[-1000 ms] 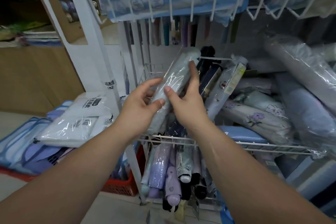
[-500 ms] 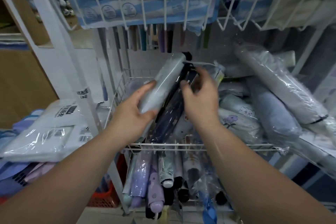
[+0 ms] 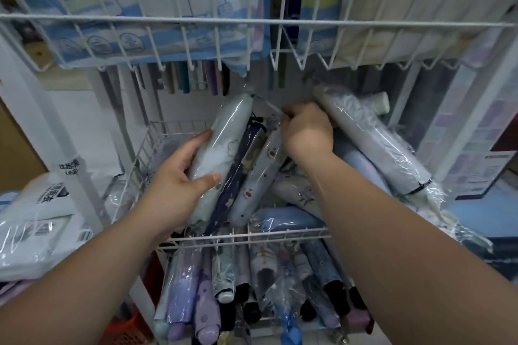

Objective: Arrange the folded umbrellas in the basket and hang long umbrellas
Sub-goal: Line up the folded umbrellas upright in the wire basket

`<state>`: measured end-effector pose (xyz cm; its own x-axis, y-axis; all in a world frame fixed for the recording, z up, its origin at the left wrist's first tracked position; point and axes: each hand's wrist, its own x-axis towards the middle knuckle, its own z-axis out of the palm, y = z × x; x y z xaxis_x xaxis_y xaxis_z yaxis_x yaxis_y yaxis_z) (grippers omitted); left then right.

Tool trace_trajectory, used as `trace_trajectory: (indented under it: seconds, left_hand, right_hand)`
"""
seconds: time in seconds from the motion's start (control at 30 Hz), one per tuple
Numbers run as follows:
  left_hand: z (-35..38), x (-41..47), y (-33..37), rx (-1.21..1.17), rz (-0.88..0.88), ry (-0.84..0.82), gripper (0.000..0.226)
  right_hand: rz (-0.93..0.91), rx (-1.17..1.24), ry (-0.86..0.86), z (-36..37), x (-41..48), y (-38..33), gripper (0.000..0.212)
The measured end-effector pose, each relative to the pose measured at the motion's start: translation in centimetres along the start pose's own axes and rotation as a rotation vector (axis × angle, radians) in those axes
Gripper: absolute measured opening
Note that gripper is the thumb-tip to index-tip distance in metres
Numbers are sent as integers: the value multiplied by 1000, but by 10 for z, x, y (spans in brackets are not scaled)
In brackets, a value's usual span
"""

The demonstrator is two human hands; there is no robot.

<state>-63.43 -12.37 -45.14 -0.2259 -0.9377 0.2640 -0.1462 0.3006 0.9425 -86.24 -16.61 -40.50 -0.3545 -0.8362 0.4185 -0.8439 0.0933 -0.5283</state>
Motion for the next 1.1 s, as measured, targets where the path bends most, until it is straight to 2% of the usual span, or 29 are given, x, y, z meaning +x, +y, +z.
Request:
trace_trajectory:
  seconds: [0.07, 0.23, 0.33, 0.53, 0.67, 0.8, 0.87, 1.0, 1.1]
  left_hand:
    - [-4, -3, -3, -20, -30, -8, 69]
    - [-11, -5, -8, -65, -58, 9, 71]
    - [-12, -6, -4, -90, -62, 16, 73]
    - [-15, -7, 11, -142, -19, 44, 72]
    - [-21, -11, 12, -170, -15, 69, 72]
    - [-25, -19, 9, -145, -10, 58, 73]
    - [-20, -22, 9, -130, -26, 33, 71]
    - [0, -24, 7, -143, -67, -40, 69]
    - [16, -25, 7, -182, -60, -88, 68]
  right_hand:
    - [-20, 18, 36, 4, -1, 4, 24]
    - [-187, 220, 308, 12, -9, -5, 21]
    - [-216, 416, 305, 6, -12, -20, 24]
    - [-292, 532, 266, -9, -25, -39, 18]
    - [-263, 448, 135, -21, -26, -35, 21]
    - [-285, -5, 69, -34, -31, -10, 18]
    - [-328, -115, 92, -42, -36, 1, 16]
    - [-316, -24, 85, -73, -43, 15, 14]
    - [-226, 150, 66, -98, -41, 27, 14]
